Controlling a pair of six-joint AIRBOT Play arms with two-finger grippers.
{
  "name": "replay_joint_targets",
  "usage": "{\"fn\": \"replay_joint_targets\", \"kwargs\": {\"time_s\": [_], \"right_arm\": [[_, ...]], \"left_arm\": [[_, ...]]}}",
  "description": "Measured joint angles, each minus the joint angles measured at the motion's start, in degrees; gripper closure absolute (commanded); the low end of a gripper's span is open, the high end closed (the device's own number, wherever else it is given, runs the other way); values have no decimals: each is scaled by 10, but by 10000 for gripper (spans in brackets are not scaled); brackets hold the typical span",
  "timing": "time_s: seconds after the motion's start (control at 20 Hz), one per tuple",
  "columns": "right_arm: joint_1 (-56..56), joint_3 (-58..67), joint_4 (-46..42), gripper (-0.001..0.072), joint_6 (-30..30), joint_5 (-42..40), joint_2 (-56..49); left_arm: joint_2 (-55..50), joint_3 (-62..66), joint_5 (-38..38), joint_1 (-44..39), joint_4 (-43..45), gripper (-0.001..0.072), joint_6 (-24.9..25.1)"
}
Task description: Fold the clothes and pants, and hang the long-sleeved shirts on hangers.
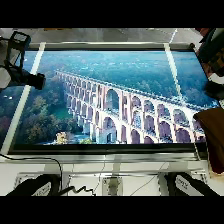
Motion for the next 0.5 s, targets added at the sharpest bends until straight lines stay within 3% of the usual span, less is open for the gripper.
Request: {"fn": "replay_joint_targets", "kwargs": {"time_s": [0.25, 0.5], "right_arm": [[168, -24, -7, 699, -41, -19, -2], [231, -31, -13, 698, -54, -27, -7]], "left_arm": [[0, 0, 0, 0, 0, 22, 0], [0, 0, 0, 0, 0, 22, 0]]}}
